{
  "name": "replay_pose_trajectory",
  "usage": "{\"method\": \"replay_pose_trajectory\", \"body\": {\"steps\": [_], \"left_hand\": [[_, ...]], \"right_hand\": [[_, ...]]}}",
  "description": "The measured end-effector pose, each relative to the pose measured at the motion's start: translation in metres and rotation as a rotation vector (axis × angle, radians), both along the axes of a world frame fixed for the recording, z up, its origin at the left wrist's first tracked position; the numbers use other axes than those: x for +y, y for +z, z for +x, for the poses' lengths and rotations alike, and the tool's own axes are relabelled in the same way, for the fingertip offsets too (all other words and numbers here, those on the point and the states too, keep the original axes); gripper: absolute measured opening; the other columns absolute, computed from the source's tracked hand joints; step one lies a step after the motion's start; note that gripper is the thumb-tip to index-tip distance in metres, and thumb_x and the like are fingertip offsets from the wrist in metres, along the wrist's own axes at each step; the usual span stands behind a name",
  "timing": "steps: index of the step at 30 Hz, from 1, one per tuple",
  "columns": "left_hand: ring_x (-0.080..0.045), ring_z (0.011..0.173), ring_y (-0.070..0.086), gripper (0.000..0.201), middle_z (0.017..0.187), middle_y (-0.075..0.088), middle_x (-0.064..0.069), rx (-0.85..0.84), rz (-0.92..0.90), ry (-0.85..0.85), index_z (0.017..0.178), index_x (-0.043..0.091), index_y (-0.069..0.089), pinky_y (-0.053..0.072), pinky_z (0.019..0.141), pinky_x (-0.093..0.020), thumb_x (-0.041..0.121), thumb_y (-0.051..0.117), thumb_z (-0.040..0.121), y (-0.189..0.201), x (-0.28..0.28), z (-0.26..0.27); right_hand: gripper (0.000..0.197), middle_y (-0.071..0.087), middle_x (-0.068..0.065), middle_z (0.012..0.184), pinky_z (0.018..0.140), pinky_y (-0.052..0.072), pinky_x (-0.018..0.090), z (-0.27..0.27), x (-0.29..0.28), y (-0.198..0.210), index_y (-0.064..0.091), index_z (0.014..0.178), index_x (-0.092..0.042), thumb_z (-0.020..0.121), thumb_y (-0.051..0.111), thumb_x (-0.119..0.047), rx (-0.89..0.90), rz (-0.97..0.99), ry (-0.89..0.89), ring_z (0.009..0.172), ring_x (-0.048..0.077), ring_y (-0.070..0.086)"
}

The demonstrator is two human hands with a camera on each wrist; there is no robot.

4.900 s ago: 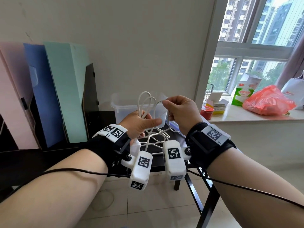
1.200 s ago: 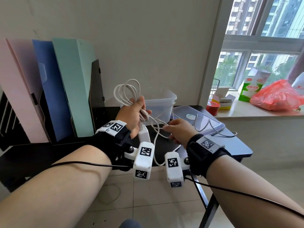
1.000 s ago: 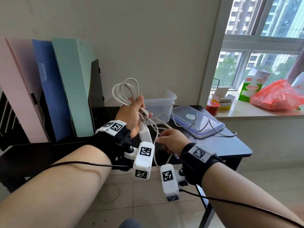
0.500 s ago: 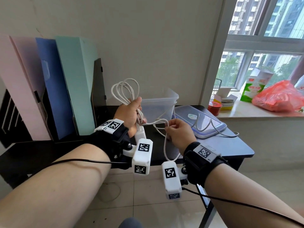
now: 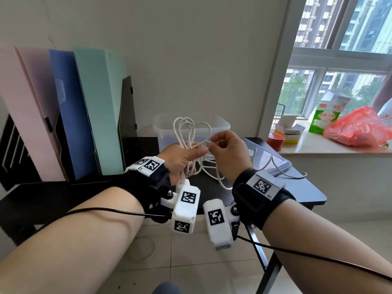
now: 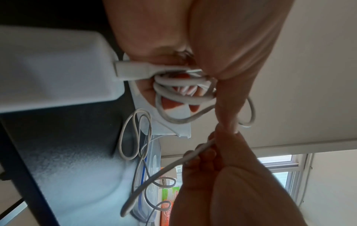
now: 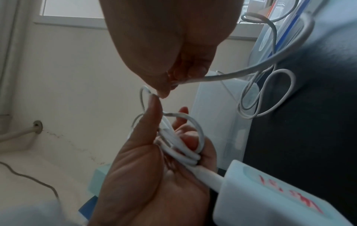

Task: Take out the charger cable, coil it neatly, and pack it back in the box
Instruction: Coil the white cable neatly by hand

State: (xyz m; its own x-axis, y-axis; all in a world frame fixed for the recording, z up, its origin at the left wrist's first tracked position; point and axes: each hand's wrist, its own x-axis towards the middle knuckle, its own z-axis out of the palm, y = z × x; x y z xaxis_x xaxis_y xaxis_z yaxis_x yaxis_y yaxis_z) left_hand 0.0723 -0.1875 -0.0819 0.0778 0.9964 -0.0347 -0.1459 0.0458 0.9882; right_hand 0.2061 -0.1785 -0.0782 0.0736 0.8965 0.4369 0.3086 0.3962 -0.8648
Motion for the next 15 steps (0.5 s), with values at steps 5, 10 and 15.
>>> {"method": "replay_pose_trajectory", "body": {"steps": [5,10,15], "left_hand": [[-0.008,0.031,0.041,0.014,0.036,0.048,0.004,0.057,0.003,0.041,0.07,0.006,0.06,0.038,0.04,-0.018,0.01,0.066,0.081,-0.001,-0.003,0.004],[-0.013,0.046,0.046,0.025,0.059,0.057,-0.003,0.044,0.026,0.088,0.065,0.009,0.061,0.038,0.048,-0.025,0.021,0.061,0.086,-0.003,0.003,0.003],[-0.009,0.034,0.039,0.034,0.057,0.046,-0.004,-0.057,0.042,0.149,0.057,0.011,0.052,0.035,0.038,-0.018,0.022,0.056,0.089,0.002,0.006,0.001]], "right_hand": [[0.016,0.048,-0.007,0.063,0.056,0.039,0.02,0.0,0.0,-0.002,0.054,0.076,-0.022,0.078,0.068,-0.014,0.007,-0.017,0.0,0.055,0.008,0.042],[0.016,0.05,-0.008,0.064,0.054,0.038,0.019,0.003,0.001,-0.006,0.054,0.081,-0.021,0.08,0.066,-0.011,-0.016,-0.08,0.053,0.054,0.007,0.045],[0.012,0.055,-0.009,0.066,0.053,0.037,0.015,0.012,-0.003,-0.02,0.058,0.078,-0.023,0.08,0.067,-0.014,-0.273,-0.174,0.117,0.057,0.005,0.049]]}}
